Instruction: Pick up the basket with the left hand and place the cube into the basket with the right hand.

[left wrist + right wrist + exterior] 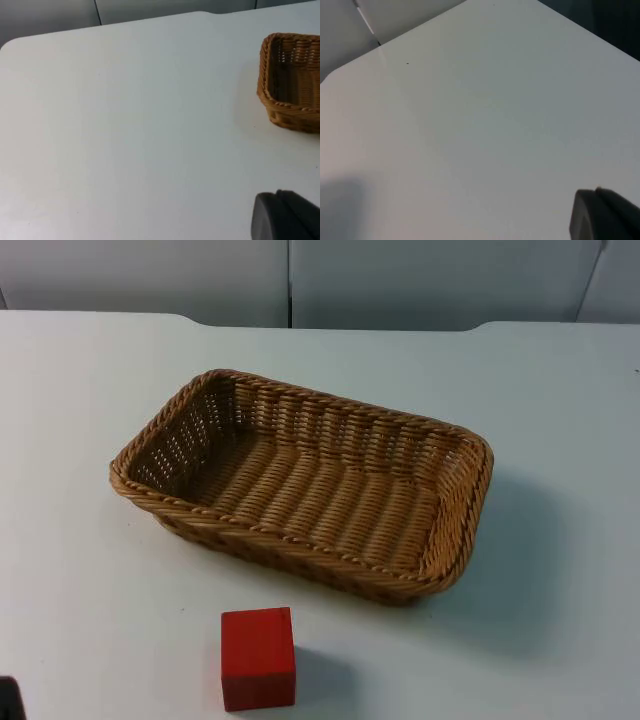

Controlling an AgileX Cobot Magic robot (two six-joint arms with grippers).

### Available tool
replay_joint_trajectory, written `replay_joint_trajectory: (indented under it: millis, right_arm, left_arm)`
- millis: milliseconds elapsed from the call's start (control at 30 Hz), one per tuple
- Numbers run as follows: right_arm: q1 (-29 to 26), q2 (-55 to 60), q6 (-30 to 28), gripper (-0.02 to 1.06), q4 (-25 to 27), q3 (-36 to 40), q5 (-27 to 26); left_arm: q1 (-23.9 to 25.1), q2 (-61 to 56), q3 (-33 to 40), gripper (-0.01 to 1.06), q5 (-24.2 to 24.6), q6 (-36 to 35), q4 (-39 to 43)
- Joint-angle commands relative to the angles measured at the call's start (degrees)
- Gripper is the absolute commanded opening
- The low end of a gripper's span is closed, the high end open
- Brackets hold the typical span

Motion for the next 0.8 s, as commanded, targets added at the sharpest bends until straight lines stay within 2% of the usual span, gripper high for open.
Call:
replay_joint_trajectory:
  millis: [0, 233, 333, 433, 500, 533, 567, 633, 667, 767]
  right_arm:
    - [-0.5, -0.2, -0.43, 0.0, -0.09, 0.45, -0.5]
    - [-0.5, -0.2, -0.43, 0.0, -0.09, 0.45, -0.5]
    - [-0.5, -0.2, -0.43, 0.0, -0.09, 0.45, -0.5]
    - [-0.5, -0.2, -0.43, 0.0, -0.09, 0.45, -0.5]
    - [-0.5, -0.2, -0.43, 0.0, -0.09, 0.45, -0.5]
    - [-0.5, -0.2, -0.43, 0.0, -0.09, 0.45, -0.5]
    - [-0.5, -0.2, -0.43, 0.0, -0.09, 0.45, -0.5]
    - [-0.5, -0.2, -0.43, 0.0, -0.09, 0.45, -0.5]
    - [-0.5, -0.2, -0.43, 0.0, -0.09, 0.45, -0.5]
    - [-0.5, -0.2, -0.43, 0.0, -0.09, 0.45, -0.5]
  left_arm:
    - [-0.36, -0.21, 0.12, 0.0, -0.48, -0.25, -1.53]
    - [-0.36, -0.21, 0.12, 0.0, -0.59, -0.28, -0.01]
    - [-0.36, -0.03, -0.5, 0.0, 0.26, 1.17, -2.22]
    - [-0.36, 9.13, -5.14, 0.0, 0.8, 4.81, -10.47]
    - [-0.36, 11.06, -6.21, 0.0, 0.8, 4.81, -11.67]
    - [-0.36, 17.2, -9.68, 0.0, 0.8, 4.92, -14.3]
    - [-0.36, 18.59, -10.83, 0.0, 0.8, 5.18, -15.11]
    - [-0.36, 29.05, -15.55, 0.0, 0.8, 8.94, -18.82]
    - [-0.36, 29.05, -15.55, 0.0, 0.8, 8.94, -18.82]
    - [-0.36, 41.25, -19.73, 0.0, -0.61, 15.39, -22.67]
